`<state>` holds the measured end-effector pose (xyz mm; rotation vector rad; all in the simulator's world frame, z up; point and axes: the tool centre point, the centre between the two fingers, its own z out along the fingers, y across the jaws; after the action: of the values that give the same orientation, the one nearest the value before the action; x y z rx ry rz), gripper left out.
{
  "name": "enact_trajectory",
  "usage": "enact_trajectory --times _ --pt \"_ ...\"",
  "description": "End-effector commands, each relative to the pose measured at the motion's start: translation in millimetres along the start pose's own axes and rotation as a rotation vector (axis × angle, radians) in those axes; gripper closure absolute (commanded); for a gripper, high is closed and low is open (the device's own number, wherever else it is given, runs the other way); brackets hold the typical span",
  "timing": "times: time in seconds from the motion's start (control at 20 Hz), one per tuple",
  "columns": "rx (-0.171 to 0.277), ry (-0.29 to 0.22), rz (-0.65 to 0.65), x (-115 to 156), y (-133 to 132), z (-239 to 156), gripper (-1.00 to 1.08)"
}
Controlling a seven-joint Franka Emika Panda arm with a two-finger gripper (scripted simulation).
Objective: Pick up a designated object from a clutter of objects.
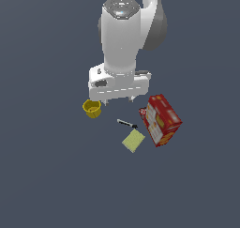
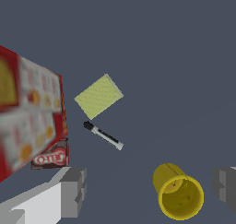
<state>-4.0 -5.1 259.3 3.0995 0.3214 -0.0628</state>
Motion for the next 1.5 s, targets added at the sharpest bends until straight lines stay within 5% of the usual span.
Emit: enact_trajectory --times 0.0,1.45 --pt "-0.004 0.001 -0.060 0.8 -1.9 14.0 -0.92" --pt "-0.007 0.039 -0.894 -26.2 -51.0 183.6 -0.92"
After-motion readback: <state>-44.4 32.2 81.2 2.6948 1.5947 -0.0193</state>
